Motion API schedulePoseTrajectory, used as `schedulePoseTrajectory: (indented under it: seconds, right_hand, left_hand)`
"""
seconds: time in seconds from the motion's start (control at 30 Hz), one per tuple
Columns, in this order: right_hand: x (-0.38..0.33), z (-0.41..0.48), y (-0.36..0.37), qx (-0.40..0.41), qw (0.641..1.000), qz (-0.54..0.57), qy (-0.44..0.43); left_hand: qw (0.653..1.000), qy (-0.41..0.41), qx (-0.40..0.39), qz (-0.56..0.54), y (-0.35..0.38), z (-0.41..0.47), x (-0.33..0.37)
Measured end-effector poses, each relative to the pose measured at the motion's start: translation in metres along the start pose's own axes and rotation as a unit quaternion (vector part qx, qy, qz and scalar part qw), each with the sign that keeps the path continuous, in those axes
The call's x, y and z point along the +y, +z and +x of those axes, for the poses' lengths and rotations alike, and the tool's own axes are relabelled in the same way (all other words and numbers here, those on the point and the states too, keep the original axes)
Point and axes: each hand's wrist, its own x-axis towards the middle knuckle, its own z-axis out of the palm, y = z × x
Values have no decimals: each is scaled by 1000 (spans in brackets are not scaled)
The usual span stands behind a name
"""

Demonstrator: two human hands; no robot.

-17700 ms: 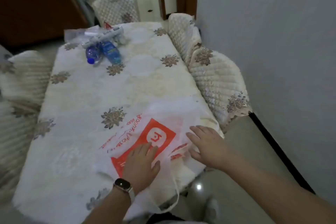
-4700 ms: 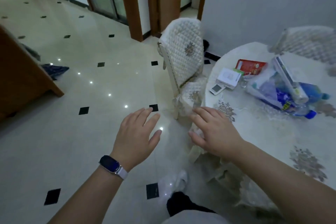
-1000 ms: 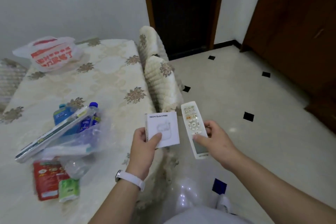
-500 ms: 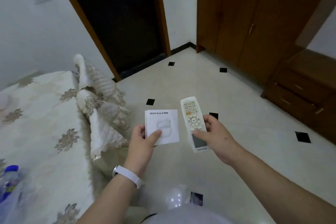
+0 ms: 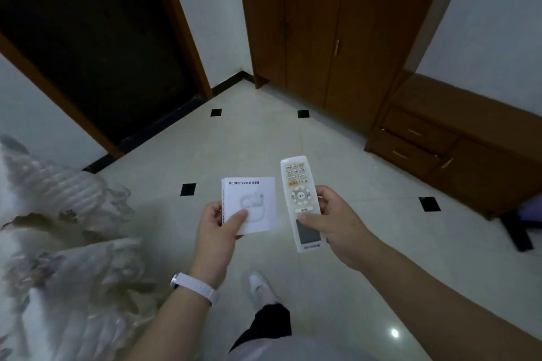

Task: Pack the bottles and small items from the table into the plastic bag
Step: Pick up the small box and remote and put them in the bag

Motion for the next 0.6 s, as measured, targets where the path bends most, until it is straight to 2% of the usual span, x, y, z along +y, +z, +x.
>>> schedulePoseTrajectory:
  seconds: [0.27, 0.6]
  right_hand:
    - [-54, 139, 42, 35, 996, -72, 34]
    - [-128, 298, 85, 31, 998, -48, 1]
  left_hand:
    - [998, -16, -6, -59, -12, 158, 35]
    - [998, 12, 24, -62, -35, 309, 109]
